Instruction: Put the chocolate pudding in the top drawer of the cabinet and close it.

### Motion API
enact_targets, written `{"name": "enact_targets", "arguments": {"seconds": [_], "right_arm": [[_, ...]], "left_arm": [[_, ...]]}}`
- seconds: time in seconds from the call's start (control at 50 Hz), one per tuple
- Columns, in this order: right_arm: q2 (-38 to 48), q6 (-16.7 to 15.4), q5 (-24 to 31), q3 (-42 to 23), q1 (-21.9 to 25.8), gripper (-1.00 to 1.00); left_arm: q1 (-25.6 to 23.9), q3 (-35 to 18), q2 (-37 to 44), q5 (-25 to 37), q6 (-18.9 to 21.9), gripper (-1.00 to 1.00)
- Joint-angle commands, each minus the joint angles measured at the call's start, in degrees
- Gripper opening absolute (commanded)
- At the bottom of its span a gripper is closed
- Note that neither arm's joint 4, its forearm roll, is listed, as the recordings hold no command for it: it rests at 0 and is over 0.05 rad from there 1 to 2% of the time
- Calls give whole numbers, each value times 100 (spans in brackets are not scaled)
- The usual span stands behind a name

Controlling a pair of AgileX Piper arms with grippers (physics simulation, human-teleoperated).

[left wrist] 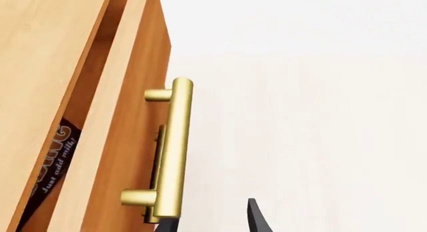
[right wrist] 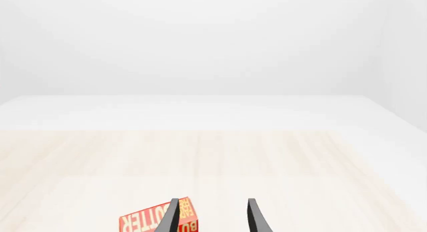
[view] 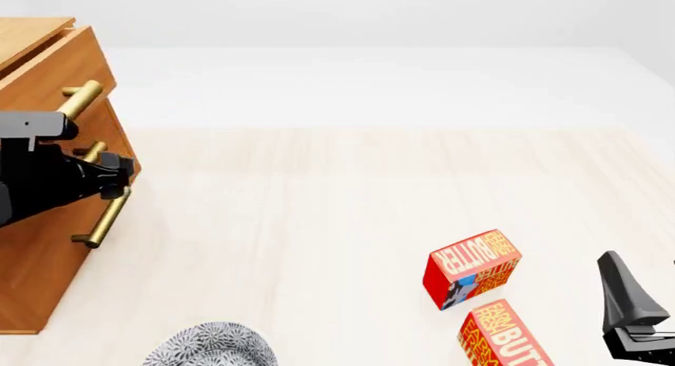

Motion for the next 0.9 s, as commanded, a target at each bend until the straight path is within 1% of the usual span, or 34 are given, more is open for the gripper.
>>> {"name": "enact_targets", "arguments": {"seconds": [0.02, 0.06, 0.22, 0.32, 0.4, 0.48, 0.5, 0.56, 0.6, 0.64, 0.66, 0.7, 0.72, 0.74, 0.76, 0.88, 0.9], "right_arm": [[0, 1, 0, 0, 0, 100], [0, -1, -1, 0, 0, 100], [-1, -2, -1, 0, 0, 100], [0, -2, -1, 0, 1, 100], [0, 1, 0, 1, 0, 100], [0, -3, 0, 0, -1, 100], [0, 1, -1, 0, 0, 100], [0, 0, -1, 0, -1, 100], [0, 1, 0, 0, 0, 100], [0, -1, -1, 0, 0, 100], [0, 1, -1, 0, 0, 100], [0, -1, -1, 0, 0, 100], [0, -1, 0, 0, 0, 100], [1, 0, 0, 0, 0, 100], [0, -1, 0, 0, 0, 100], [0, -1, -1, 0, 0, 100], [0, -1, 0, 0, 0, 100]], "left_arm": [[392, -25, -97, 5, 115, 100], [362, -75, -104, 55, 39, 100], [637, -117, -35, -8, 47, 100], [822, -135, 35, -8, -97, 100], [929, -140, 57, -35, -57, 100], [1127, -87, 247, -204, -7, 100], [1179, -87, 350, -243, -75, 100], [1317, -140, 403, -256, -100, 100], [1518, -211, 399, -204, 9, 100], [1623, -260, 462, -232, 47, 100], [1684, -301, 453, -208, 4, 100], [1684, -313, 434, -180, 8, 100], [1871, -312, 289, -198, 346, 100], [1903, -313, 202, -168, 386, 100], [1783, -322, 217, -82, 151, 100], [1704, -209, -60, 6, 132, 100], [1549, -177, -347, 176, 64, 100]]}}
